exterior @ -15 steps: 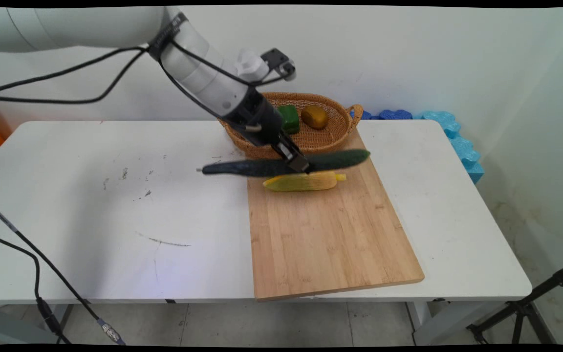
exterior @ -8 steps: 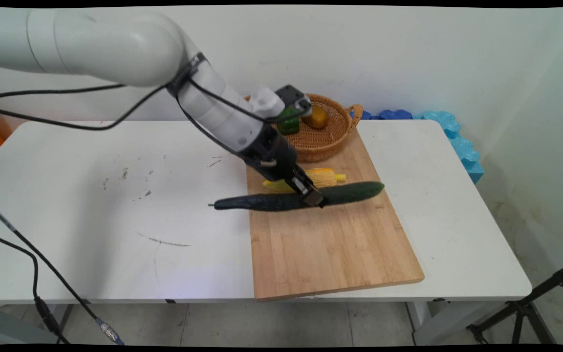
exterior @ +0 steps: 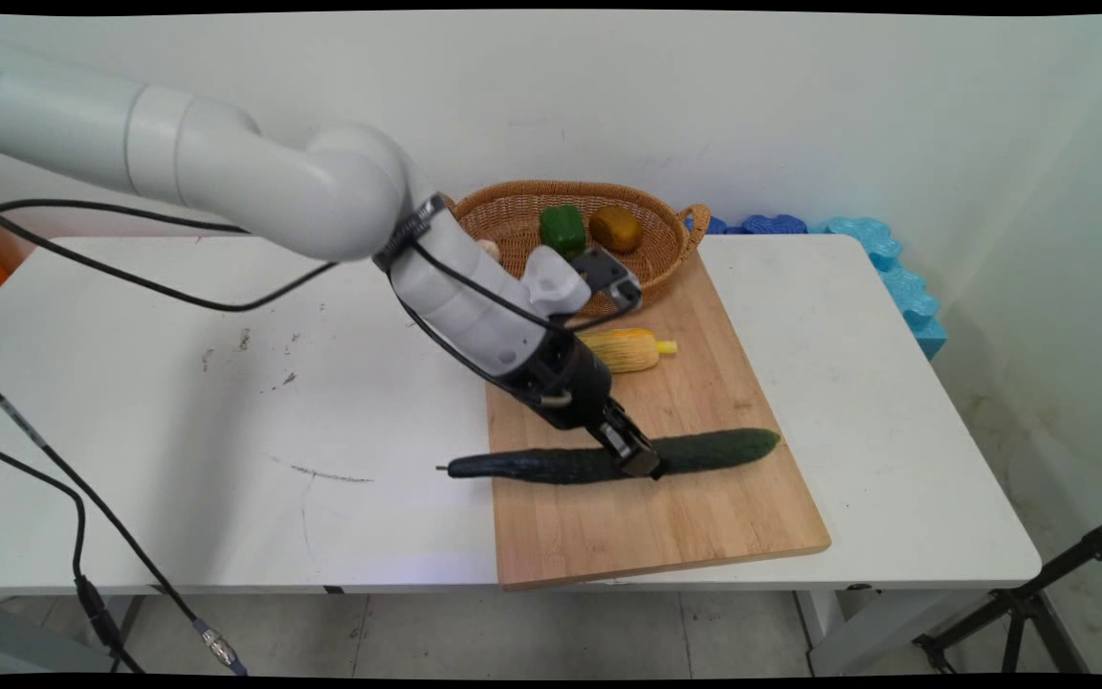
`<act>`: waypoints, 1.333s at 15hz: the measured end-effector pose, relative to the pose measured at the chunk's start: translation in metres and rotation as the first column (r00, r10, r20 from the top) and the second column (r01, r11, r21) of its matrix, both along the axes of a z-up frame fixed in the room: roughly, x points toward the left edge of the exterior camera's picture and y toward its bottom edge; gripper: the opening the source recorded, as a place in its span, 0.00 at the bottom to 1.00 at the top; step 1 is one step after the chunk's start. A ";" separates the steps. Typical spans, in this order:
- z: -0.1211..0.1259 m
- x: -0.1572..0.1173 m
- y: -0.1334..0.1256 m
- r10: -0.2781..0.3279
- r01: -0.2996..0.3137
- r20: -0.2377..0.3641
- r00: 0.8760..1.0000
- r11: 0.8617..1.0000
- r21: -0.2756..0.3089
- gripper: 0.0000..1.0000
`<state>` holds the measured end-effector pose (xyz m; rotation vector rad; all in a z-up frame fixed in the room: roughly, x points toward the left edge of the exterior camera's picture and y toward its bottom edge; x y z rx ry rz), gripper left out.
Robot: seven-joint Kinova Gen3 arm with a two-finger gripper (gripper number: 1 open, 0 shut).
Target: Place the picked object on the cutting board
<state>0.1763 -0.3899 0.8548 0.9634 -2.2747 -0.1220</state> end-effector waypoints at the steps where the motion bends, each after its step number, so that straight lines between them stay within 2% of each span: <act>1: -0.006 -0.003 0.000 -0.002 0.002 -0.001 1.000 1.000 0.001 0.00; 12: -0.045 -0.014 -0.002 -0.019 0.019 0.009 1.000 1.000 -0.022 0.00; 19: -0.058 -0.014 -0.005 -0.025 0.025 0.024 0.999 0.999 -0.039 0.00; 20: -0.059 -0.014 -0.006 -0.025 0.026 0.026 0.999 0.999 -0.042 1.00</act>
